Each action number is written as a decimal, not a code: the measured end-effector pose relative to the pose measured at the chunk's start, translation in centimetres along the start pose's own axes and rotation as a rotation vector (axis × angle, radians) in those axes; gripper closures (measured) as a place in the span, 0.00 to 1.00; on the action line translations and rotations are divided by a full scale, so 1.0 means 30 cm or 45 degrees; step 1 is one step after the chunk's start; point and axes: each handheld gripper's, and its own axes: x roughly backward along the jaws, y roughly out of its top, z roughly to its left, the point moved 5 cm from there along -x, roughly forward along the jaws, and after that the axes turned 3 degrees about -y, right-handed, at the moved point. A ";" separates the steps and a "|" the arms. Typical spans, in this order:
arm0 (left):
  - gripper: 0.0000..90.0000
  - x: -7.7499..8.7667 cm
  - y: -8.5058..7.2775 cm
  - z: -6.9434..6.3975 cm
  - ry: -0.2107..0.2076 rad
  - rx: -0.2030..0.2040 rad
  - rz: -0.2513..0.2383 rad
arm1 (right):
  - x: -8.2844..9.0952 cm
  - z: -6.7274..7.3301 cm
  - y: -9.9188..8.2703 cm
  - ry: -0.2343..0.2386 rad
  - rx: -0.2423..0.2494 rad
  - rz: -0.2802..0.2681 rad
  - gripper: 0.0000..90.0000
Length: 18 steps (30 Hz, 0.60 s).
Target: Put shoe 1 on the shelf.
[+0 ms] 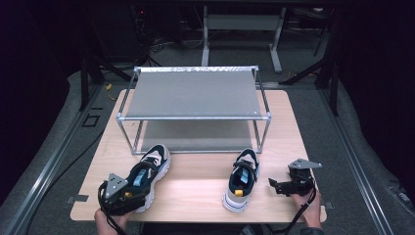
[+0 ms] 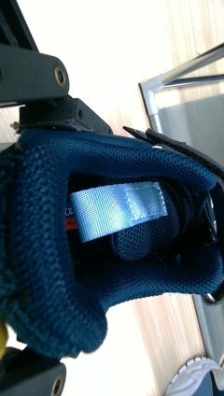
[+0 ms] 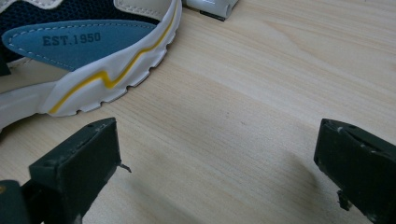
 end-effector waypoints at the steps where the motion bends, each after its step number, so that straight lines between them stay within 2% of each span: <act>1: 0.31 0.000 0.000 0.000 0.000 0.000 0.000 | 0.000 0.000 0.000 0.000 0.000 0.000 0.00; 8: 0.31 0.022 0.022 -0.012 -0.019 -0.024 -0.031 | 0.001 0.000 0.000 0.000 0.002 -0.002 0.00; 18: 0.31 0.008 0.066 -0.026 -0.040 -0.050 -0.057 | 0.001 0.001 0.000 -0.003 0.005 -0.013 0.00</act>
